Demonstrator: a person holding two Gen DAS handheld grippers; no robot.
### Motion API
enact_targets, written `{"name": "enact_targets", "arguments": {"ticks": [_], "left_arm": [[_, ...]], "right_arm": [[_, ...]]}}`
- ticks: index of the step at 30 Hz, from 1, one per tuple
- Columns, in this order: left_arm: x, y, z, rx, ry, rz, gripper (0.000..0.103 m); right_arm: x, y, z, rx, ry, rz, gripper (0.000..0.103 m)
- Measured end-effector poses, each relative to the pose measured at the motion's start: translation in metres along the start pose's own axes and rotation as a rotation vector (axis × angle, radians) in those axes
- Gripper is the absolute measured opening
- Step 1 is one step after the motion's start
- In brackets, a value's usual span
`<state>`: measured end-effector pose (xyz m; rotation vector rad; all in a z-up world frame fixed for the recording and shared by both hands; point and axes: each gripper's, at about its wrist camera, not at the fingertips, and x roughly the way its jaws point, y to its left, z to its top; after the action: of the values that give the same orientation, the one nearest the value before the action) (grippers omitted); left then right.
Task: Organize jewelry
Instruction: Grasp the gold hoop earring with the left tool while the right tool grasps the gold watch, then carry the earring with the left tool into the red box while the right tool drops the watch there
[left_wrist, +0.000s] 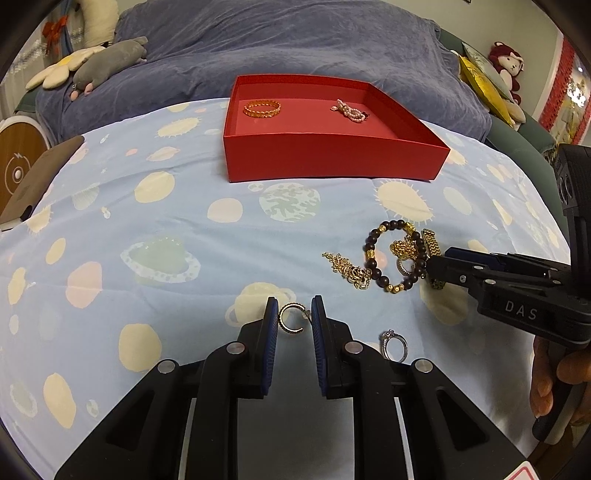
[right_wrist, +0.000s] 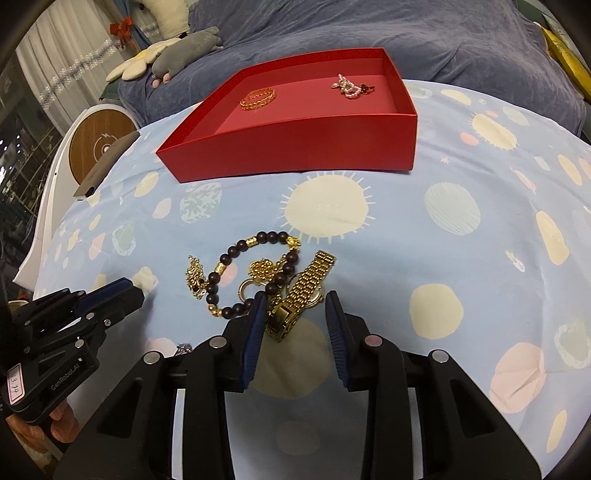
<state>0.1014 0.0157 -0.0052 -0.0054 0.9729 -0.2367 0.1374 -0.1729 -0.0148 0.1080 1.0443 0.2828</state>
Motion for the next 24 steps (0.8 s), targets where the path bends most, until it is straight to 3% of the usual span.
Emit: {"name": "enact_targets", "arguments": {"ticks": [9, 10, 12, 24], "left_arm": [[0.000, 0.000, 0.001, -0.010, 0.002, 0.000, 0.015], [0.000, 0.000, 0.001, -0.008, 0.002, 0.000, 0.015], [0.000, -0.001, 0.001, -0.006, 0.000, -0.001, 0.015], [-0.004, 0.000, 0.007, -0.018, -0.016, -0.001, 0.015]], "right_arm": [[0.003, 0.004, 0.001, -0.033, -0.004, -0.041, 0.030], [0.003, 0.006, 0.001, -0.046, -0.006, -0.051, 0.027], [0.002, 0.006, 0.000, -0.053, 0.000, -0.055, 0.011], [-0.041, -0.007, 0.010, 0.006, -0.100, 0.013, 0.011]]}}
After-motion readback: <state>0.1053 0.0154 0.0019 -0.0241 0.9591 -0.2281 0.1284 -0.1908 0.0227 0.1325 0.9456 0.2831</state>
